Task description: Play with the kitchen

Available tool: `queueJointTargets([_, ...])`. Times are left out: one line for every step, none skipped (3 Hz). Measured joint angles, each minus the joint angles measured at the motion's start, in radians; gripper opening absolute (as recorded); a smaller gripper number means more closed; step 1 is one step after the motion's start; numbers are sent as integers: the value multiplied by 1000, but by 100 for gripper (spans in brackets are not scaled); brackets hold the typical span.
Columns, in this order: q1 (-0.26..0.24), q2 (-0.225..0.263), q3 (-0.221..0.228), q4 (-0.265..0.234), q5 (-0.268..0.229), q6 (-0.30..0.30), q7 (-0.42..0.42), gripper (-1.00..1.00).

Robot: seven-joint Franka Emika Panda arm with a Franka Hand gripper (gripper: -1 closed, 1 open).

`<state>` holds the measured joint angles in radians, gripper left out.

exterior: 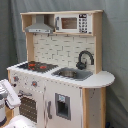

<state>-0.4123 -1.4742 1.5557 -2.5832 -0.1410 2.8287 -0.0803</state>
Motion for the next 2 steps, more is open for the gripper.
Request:
queueJointTargets([5,-6,-3,-16,0,19,-113,100])
queueJointTargets([5,-10,-3,-57,0,63,-203,100])
